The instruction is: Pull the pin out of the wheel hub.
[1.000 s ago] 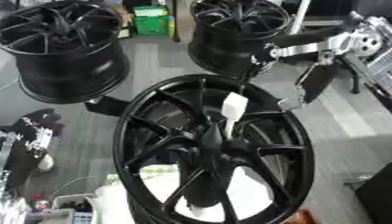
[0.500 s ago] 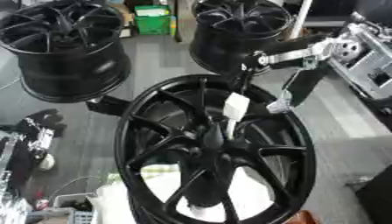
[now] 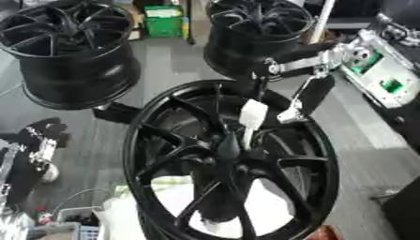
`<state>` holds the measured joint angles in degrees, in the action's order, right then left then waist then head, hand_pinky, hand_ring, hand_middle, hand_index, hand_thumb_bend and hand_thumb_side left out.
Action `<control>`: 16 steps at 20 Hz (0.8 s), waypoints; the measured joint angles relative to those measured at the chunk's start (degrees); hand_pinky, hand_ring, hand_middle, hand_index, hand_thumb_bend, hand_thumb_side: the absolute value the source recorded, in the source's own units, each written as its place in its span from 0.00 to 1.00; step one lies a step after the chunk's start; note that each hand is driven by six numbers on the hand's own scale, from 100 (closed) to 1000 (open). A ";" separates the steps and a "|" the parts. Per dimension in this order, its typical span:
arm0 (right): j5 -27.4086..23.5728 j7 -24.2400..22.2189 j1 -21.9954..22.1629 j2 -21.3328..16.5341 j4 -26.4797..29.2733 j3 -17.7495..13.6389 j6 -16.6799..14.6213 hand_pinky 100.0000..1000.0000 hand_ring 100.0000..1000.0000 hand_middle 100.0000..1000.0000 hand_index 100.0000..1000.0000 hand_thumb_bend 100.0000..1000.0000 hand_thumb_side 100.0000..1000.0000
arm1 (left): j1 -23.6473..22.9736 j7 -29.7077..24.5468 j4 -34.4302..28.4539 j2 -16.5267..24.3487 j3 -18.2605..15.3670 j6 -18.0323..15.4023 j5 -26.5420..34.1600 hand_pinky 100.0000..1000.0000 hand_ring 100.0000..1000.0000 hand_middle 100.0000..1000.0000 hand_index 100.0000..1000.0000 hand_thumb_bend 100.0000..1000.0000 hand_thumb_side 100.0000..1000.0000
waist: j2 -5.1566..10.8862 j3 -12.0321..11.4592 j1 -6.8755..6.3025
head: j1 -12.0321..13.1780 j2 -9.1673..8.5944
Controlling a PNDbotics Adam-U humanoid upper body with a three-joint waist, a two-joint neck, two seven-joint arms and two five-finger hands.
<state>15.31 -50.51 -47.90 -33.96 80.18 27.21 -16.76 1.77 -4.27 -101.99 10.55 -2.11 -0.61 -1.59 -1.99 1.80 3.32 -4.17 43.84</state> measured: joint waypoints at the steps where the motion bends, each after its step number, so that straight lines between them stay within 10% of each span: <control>1: 0.43 0.07 0.00 0.22 -0.42 0.00 -0.07 0.76 0.71 0.82 0.94 0.26 0.34 | 0.00 0.00 0.00 0.00 0.04 0.00 0.00 0.72 0.67 0.64 0.77 0.13 0.56 | -0.01 -0.04 0.00 | -0.04 0.00; 16: 6.24 1.63 -0.24 1.64 -4.82 -0.20 -1.64 0.76 0.72 0.82 0.93 0.25 0.35 | 0.01 0.00 0.00 -0.01 0.16 0.01 0.00 0.72 0.69 0.65 0.77 0.13 0.56 | -0.16 -0.37 0.10 | -0.08 0.00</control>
<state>21.55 -48.88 -48.13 -32.32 75.36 27.02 -18.40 1.78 -4.27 -102.00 10.54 -1.95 -0.60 -1.59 -2.15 1.43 3.42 -4.25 43.84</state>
